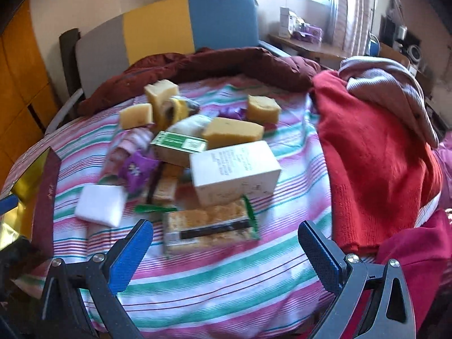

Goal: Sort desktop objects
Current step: 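Move the left tool to the white rectangular block while the right tool approaches the pile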

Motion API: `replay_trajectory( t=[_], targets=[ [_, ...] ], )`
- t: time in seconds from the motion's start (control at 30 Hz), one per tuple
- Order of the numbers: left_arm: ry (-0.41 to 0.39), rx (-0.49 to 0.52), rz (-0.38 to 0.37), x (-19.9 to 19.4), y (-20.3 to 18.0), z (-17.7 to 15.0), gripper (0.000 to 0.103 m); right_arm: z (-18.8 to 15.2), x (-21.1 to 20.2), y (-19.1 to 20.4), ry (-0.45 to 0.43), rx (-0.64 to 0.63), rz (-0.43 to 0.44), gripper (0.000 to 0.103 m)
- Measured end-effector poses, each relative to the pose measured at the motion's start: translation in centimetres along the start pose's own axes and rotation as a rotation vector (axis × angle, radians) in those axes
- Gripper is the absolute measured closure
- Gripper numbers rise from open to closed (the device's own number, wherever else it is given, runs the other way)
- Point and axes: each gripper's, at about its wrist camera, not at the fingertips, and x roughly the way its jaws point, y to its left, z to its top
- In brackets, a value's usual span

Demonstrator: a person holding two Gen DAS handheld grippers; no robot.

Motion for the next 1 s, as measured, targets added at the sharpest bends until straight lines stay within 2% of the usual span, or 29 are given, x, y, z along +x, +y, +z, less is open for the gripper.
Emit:
replay_trajectory(
  t=[0.07, 0.2, 0.37, 0.57, 0.67, 0.83, 1.0],
  targets=[
    [0.031, 0.026, 0.0, 1.5, 0.0, 0.4, 0.012, 0.0, 0.5, -0.6, 0.013, 0.019, 0.009, 0.0],
    [0.086, 0.082, -0.023, 4.4, 0.3, 1.1, 0.003, -0.1, 1.2, -0.6, 0.032, 0.026, 0.036, 0.0],
    [0.113, 0.203, 0.007, 6.7, -0.1, 1.7, 0.003, -0.3, 1.5, 0.1, 0.031, -0.014, 0.077, 0.0],
    [0.191, 0.258, -0.05, 8.6, 0.5, 2.7, 0.012, 0.1, 1.5, 0.4, 0.026, -0.025, 0.171, 0.0],
    [0.222, 0.291, -0.041, 9.8, 0.7, 3.0, 0.016, 0.2, 1.6, 0.3, 0.033, -0.019, 0.193, 0.0],
    [0.28, 0.327, -0.147, 10.9, 1.2, 3.1, 0.016, 0.3, 1.9, -0.2, 0.044, 0.0, 0.198, 0.0],
    [0.294, 0.415, -0.201, 10.6, 1.5, 2.7, 0.016, 0.3, 2.0, -0.3, 0.055, 0.001, 0.218, 0.0]
  ],
)
